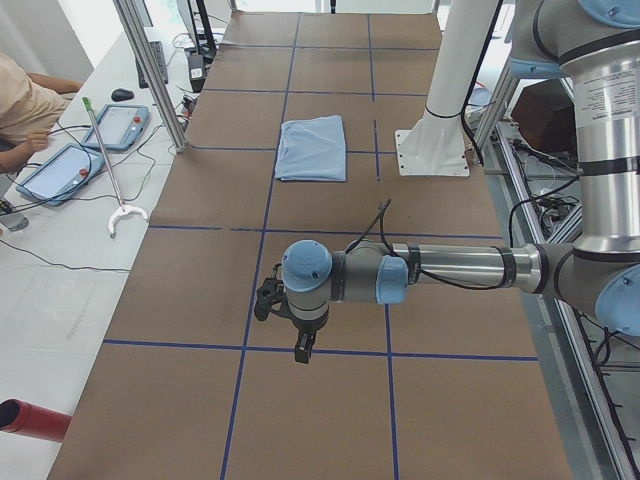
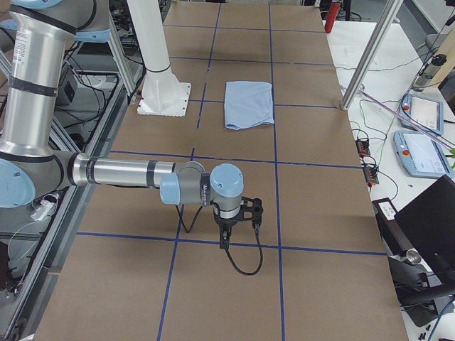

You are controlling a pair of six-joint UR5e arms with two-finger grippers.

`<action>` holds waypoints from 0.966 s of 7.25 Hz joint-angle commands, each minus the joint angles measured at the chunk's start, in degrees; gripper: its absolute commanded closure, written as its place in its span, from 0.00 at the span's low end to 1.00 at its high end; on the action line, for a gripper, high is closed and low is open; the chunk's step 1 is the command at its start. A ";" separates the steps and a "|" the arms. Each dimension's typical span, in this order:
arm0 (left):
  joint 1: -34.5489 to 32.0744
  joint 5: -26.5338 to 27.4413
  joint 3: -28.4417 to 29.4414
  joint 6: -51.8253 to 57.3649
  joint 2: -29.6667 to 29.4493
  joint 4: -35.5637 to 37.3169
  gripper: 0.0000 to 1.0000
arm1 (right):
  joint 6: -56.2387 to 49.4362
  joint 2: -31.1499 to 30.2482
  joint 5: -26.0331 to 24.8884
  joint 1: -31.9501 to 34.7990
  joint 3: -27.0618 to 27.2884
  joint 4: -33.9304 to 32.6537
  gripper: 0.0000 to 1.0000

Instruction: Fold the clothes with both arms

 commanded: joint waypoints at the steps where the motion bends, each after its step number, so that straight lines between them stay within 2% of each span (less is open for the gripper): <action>1: 0.00 -0.06 0.10 -1.44 -0.04 -0.08 0.00 | 0.24 -0.21 -0.08 0.00 0.07 0.01 0.00; 7: 0.09 0.47 0.27 -1.54 -0.48 -0.52 0.00 | 0.24 -0.21 -0.08 0.00 0.07 0.10 0.00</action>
